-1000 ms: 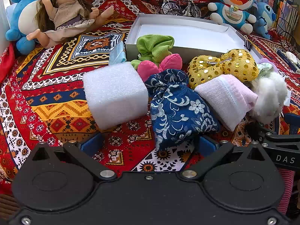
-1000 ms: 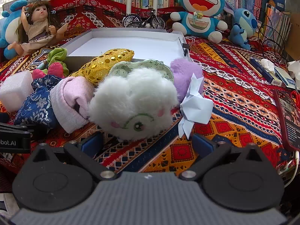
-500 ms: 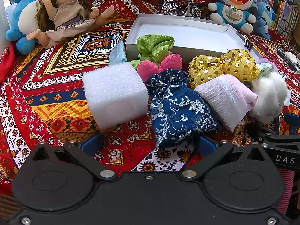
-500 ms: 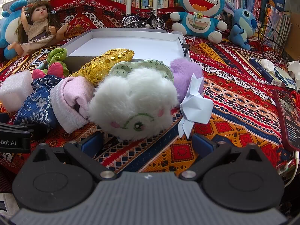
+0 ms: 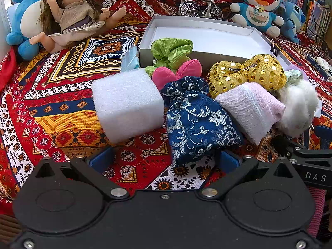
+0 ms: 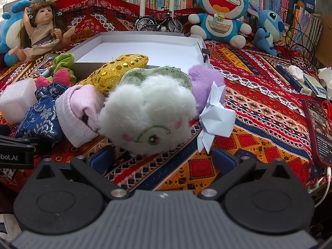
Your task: Organize soft objects
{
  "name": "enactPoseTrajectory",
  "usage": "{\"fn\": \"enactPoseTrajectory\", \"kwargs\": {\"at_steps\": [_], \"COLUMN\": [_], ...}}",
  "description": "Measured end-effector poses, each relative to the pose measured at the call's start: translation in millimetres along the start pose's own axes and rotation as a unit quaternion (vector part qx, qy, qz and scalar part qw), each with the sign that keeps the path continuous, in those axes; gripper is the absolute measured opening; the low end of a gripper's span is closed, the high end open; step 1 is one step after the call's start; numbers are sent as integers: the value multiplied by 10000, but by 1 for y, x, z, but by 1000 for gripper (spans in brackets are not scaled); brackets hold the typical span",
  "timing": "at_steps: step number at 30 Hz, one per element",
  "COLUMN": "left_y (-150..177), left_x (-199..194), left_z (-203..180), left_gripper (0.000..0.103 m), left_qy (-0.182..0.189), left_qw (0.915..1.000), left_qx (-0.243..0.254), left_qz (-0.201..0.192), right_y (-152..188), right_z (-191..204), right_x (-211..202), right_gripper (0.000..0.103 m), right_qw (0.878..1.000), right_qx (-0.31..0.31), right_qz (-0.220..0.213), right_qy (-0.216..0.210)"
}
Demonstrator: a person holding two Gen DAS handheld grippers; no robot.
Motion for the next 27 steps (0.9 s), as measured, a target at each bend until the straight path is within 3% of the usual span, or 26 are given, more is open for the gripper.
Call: {"fn": "enactPoseTrajectory", "kwargs": {"at_steps": [27], "left_y": [0], "left_x": [0], "left_z": [0], "left_gripper": [103], "left_qy": [-13], "left_qw": [10000], "left_qx": [21], "left_qz": [13], "right_y": [1], "right_z": [-1], "right_x": [1], "right_gripper": [103], "right_qw": [10000], "right_qx": [1], "right_qz": [-48], "right_qy": [16]}}
Point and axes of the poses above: each gripper's, at about its wrist camera, not at the fingertips, and x roughly the way its jaws point, z to its left, y to its underside, the point moved 2 cm from there along x, roughly the way its jaws point, and after that the axes turned 4 degrees about z, right-handed, at the moved point
